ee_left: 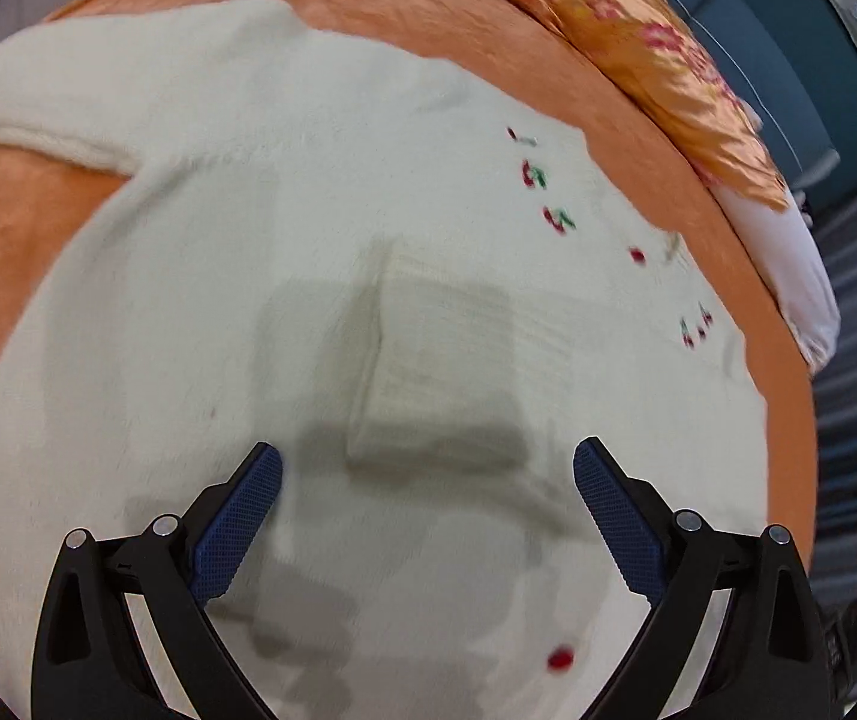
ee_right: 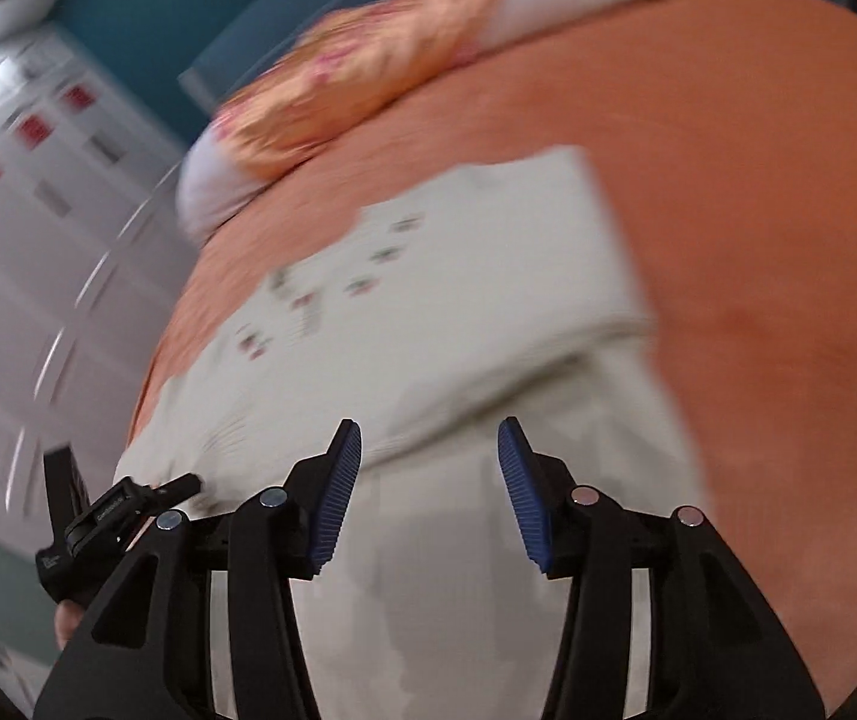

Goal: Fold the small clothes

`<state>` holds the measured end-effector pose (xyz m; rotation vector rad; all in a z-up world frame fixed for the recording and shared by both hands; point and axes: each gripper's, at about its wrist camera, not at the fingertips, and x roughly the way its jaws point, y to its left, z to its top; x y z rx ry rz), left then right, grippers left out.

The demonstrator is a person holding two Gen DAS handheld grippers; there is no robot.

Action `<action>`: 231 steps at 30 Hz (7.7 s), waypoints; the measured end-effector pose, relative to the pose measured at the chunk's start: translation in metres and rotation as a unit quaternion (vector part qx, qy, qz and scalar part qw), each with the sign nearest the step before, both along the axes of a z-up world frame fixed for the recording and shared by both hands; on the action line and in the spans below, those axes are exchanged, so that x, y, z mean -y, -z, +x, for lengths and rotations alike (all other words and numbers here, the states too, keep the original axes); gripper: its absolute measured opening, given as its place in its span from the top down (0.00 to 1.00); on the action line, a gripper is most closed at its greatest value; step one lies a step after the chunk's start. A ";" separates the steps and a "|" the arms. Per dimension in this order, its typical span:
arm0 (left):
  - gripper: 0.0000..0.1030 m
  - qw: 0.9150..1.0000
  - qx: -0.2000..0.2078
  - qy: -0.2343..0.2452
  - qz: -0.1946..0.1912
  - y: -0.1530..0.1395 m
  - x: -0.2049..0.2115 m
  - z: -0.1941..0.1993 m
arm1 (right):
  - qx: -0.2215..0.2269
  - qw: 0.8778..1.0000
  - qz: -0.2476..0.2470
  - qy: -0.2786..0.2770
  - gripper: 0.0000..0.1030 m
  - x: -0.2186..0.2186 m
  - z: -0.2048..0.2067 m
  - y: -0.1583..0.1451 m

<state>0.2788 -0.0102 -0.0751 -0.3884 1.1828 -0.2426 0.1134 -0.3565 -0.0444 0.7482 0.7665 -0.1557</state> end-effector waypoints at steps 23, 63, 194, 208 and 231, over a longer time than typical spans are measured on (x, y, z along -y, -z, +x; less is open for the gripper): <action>0.86 0.982 0.154 0.065 0.083 -0.059 0.019 0.077 | 0.040 0.995 -0.036 0.085 1.00 0.019 0.038 0.004; 0.37 0.926 0.049 -0.374 0.017 -0.012 -0.420 0.091 | -0.031 0.978 -0.205 0.030 1.00 -0.024 0.067 0.047; 0.91 0.999 -0.009 0.014 0.028 -0.009 -0.155 -0.179 | -0.112 0.990 0.079 0.030 0.76 -0.088 -0.206 0.028; 0.94 0.995 0.029 0.075 0.050 -0.064 -0.161 -0.233 | -0.108 0.994 -0.016 -0.015 0.94 -0.102 -0.246 -0.022; 0.94 0.995 0.062 0.075 0.005 -0.141 -0.189 -0.297 | -0.112 0.991 -0.044 -0.061 0.94 -0.115 -0.342 -0.093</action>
